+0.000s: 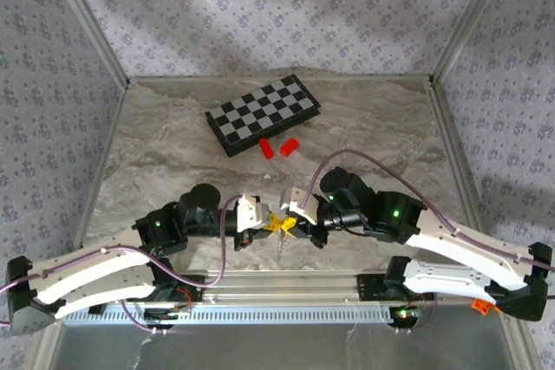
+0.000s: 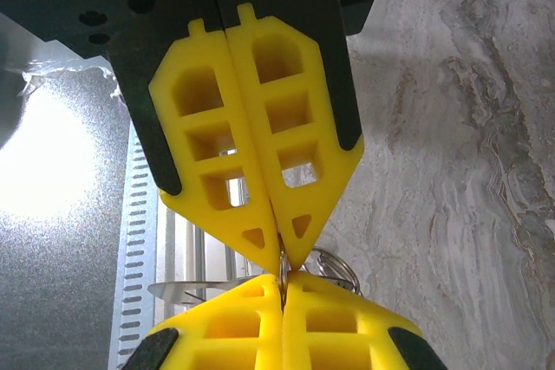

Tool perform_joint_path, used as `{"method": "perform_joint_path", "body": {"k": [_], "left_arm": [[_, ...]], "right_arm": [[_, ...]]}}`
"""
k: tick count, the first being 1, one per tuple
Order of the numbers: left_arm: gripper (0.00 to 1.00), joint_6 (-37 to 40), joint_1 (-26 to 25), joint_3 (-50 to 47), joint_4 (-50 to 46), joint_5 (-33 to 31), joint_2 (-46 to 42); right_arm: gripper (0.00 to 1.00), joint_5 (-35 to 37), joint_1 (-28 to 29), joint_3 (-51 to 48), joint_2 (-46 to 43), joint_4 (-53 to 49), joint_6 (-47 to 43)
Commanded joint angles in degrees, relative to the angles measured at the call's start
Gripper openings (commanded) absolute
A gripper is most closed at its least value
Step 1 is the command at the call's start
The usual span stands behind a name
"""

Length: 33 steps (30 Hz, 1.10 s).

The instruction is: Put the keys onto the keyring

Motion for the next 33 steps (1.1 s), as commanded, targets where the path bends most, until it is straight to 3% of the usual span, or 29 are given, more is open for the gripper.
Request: {"method": "perform_joint_path", "body": {"k": [1,16,19,21,31,33], "left_arm": [[0.00,-1.01,-0.37,-0.31,6.07,0.87,-0.42],[0.00,-1.69,-0.37,-1.37,9.60,1.30,-2.32],[0.00,-1.94,-0.33,-1.79,10.57,1.48,-3.00],[0.00,-2.26,-0.37,-2.33,11.60,1.61,-4.22],[0.00,-2.47,-0.37,-2.56,13.36,3.31,-5.63],[0.00,-2.69,-0.38,-2.74,13.81,3.61,-5.62]], "right_arm": [[0.00,-2.41,0.27,1.21,-0.68,2.38,-0.76],[0.00,-1.98,1.42,-3.10,-4.91,7.42,-0.73],[0.18,-0.68,1.36,-3.39,-5.53,7.95,0.23],[0.22,-0.34,1.17,-4.11,-6.54,8.77,1.13],[0.24,-1.03,-0.42,-5.54,-9.17,10.86,3.01],[0.21,-1.10,-0.60,-5.57,-9.17,11.31,3.10]]}}
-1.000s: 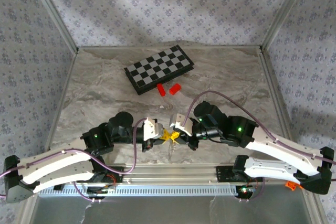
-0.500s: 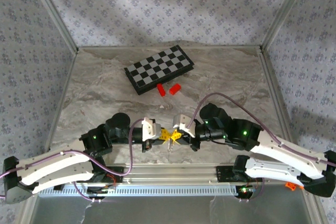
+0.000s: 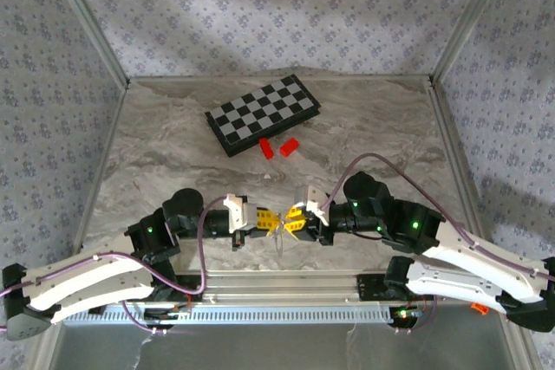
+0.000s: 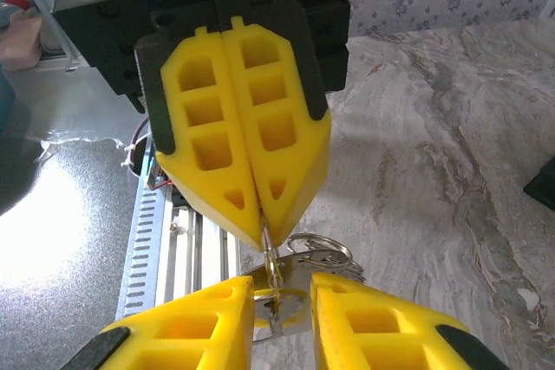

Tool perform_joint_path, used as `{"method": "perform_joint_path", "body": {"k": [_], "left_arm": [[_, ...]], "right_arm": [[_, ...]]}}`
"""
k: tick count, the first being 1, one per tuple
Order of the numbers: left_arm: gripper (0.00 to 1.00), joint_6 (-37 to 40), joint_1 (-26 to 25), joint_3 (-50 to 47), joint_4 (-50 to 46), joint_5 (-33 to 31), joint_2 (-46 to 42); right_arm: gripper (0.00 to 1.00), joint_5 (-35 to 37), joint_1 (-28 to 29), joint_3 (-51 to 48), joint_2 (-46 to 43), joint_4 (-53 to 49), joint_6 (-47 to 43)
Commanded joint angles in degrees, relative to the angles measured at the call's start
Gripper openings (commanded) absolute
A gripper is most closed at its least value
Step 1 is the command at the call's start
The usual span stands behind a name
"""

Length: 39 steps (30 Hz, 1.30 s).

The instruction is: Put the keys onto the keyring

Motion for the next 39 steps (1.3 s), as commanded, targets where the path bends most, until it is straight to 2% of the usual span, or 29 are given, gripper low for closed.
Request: {"method": "perform_joint_path", "body": {"k": [1,5,14,16,20,27,39], "left_arm": [[0.00,-1.03,-0.11,0.04,4.04,1.74,-0.59],[0.00,-1.12,-0.11,0.04,4.47,1.73,-0.77],[0.00,-1.03,-0.07,-0.23,5.81,1.66,-0.51],[0.00,-0.89,-0.11,-0.14,5.59,1.66,-0.50],[0.00,-1.11,-0.12,0.04,5.61,1.83,-0.67],[0.00,-1.29,-0.09,0.02,5.63,2.11,-0.59],[0.00,-0.76,-0.13,-0.33,6.55,1.55,-1.26]], "right_arm": [[0.18,-0.68,-0.34,-0.46,-0.46,1.86,1.05],[0.12,-0.60,-0.47,-0.50,-0.19,1.79,1.23],[0.18,-0.16,-0.51,-2.26,-2.23,2.44,2.72],[0.16,0.05,-0.51,-2.45,-2.50,2.38,2.80],[0.06,0.46,-0.47,-2.54,-2.72,2.44,2.80],[0.00,0.15,-0.51,-2.54,-2.10,2.86,2.48],[0.00,0.11,-1.00,-1.46,1.01,0.21,2.63]]}}
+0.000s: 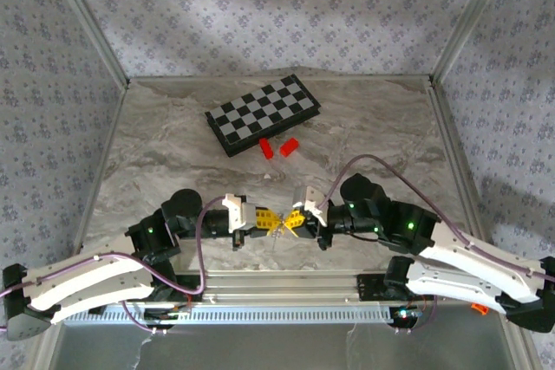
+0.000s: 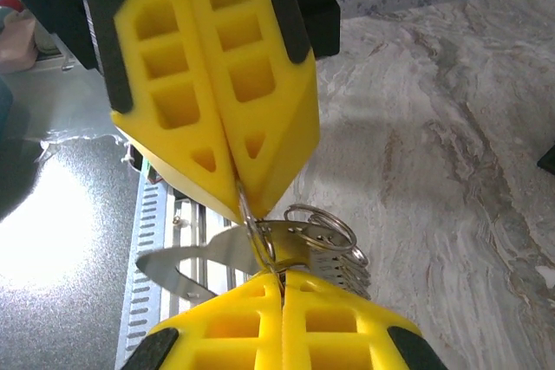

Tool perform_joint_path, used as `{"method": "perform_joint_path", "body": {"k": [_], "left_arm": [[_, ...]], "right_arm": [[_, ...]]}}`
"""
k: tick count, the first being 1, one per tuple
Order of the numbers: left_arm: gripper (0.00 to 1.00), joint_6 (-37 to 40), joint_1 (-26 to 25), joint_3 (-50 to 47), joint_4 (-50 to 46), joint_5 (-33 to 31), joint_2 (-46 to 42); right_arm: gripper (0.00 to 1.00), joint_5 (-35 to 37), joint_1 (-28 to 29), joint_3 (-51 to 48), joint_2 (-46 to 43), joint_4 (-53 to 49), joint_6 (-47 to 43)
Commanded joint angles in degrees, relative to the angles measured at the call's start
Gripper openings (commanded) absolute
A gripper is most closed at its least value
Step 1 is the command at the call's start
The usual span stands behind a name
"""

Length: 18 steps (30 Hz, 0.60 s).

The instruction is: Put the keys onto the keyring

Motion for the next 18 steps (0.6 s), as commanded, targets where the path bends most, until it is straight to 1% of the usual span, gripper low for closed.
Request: {"method": "perform_joint_path", "body": {"k": [1,8,9,13,14,18], "left_arm": [[0.00,-0.11,-0.09,0.41,4.54,1.50,-0.96],[0.00,-0.25,-0.11,0.36,4.88,2.36,-0.79],[0.00,-0.19,-0.11,0.31,4.92,2.32,-0.80],[0.00,-0.28,-0.10,-0.01,5.26,2.41,-1.18],[0.00,-0.35,-0.11,-0.05,5.47,2.37,-1.29],[0.00,-0.84,-0.12,-0.47,6.52,2.34,-1.58]], "right_arm": [[0.00,0.10,-0.60,1.02,0.76,-0.70,0.20],[0.00,-0.13,-0.59,1.86,0.97,-0.49,-0.05],[0.03,-0.14,-0.67,1.80,0.60,-0.35,-0.06],[0.27,-0.24,-0.74,0.40,-2.15,1.60,0.44],[0.31,-0.21,-0.73,-0.27,-3.17,2.40,0.62],[0.38,-1.15,-0.66,-3.21,-6.57,7.19,1.76]]}}
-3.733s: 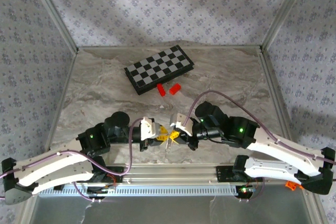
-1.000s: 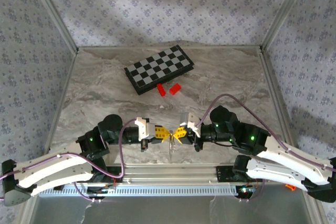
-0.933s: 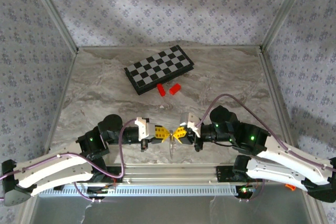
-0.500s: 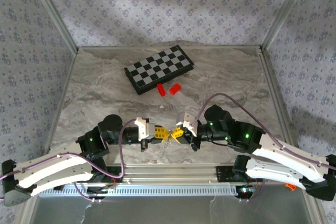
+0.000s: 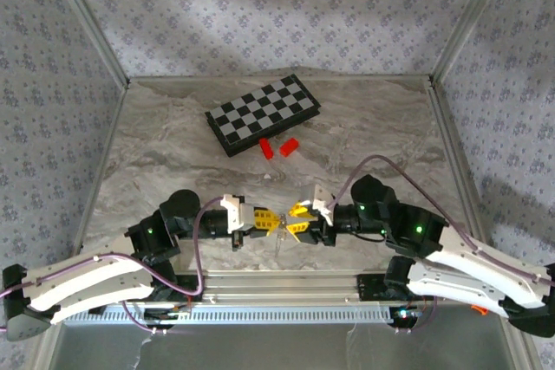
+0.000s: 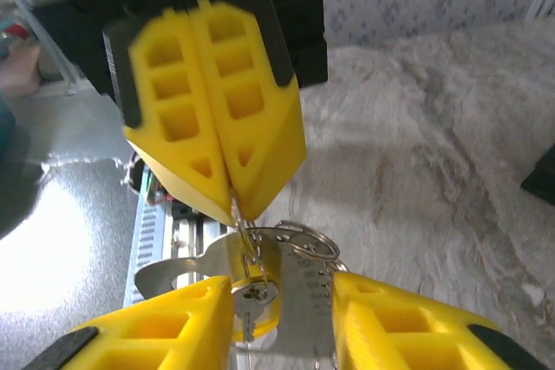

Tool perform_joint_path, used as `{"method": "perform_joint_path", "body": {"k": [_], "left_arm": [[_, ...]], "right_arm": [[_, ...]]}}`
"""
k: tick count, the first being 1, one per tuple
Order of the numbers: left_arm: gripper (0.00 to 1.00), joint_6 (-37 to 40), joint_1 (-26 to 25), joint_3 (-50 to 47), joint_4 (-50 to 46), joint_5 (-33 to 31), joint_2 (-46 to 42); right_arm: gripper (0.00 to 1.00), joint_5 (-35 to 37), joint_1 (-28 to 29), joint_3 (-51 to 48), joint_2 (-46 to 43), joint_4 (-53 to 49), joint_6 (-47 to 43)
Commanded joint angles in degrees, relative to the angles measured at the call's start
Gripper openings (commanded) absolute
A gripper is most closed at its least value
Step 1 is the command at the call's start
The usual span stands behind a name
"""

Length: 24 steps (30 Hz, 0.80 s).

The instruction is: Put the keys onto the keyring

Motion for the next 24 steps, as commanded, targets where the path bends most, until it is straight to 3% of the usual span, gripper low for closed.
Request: {"method": "perform_joint_path", "body": {"k": [1,11,24], "left_arm": [[0.00,-0.98,-0.11,-0.10,5.26,1.73,-1.14],[0.00,-2.84,-0.11,-1.68,10.58,3.02,-0.99],[0.00,-2.71,-0.15,-2.30,10.31,2.74,-1.32]], "right_arm": [[0.39,-1.46,-0.22,-2.06,-2.26,4.97,1.15],[0.38,-4.14,0.30,-4.75,-2.14,12.14,1.77],[0.21,-5.69,0.29,-5.39,0.05,15.03,2.16]]}}
